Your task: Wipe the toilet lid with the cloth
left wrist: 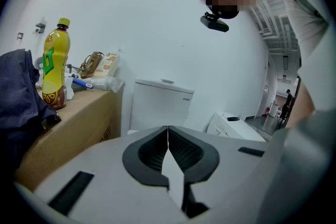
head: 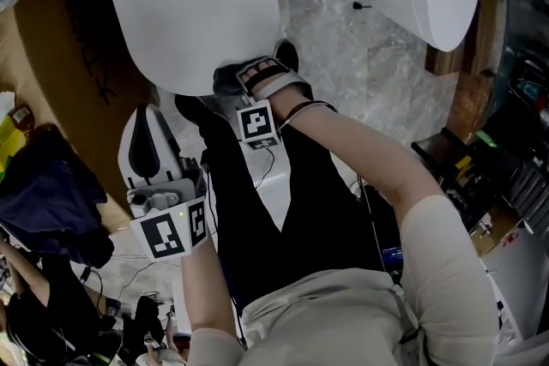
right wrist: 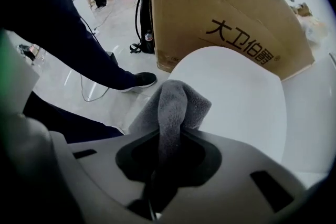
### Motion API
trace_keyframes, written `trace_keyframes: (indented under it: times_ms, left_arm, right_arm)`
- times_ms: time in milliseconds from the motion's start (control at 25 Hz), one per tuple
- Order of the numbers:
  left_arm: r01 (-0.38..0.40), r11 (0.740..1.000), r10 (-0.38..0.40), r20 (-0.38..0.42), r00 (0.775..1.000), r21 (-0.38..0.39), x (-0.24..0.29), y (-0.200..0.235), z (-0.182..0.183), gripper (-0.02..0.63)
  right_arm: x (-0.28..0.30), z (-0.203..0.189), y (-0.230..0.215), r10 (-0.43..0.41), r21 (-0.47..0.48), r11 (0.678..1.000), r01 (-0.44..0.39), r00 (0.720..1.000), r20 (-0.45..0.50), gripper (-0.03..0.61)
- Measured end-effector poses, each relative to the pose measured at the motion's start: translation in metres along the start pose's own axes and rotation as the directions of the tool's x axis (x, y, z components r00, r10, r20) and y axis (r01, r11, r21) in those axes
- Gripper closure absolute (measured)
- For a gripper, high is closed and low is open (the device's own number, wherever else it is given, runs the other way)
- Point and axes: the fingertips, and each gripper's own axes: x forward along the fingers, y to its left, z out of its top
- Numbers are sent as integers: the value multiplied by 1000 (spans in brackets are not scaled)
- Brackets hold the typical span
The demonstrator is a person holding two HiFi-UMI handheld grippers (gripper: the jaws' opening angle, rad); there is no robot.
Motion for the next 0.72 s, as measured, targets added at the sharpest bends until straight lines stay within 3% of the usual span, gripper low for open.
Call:
trace_keyframes:
  times_ms: [120, 200, 480, 720]
  left_arm:
    - [-9, 1000, 9, -1, 1000, -1, 0, 4, 1, 598]
    - [-15, 1000, 15, 0, 1000, -4, 1, 7, 1, 598]
    - [-48, 999, 48, -5, 999, -17, 7, 23, 4, 598]
    - [-73, 997, 73, -4, 997, -23, 15, 37, 12, 598]
  right_arm:
    - [-5, 4, -10, 83, 98, 992, -86, 996, 26, 508]
    - [-11, 5, -30, 68, 136, 988, -73, 997, 42, 508]
    - [-35, -5, -159, -149, 108, 984, 144, 988, 40, 508]
    - [-37, -13, -278, -359, 46, 933, 358, 933, 11, 508]
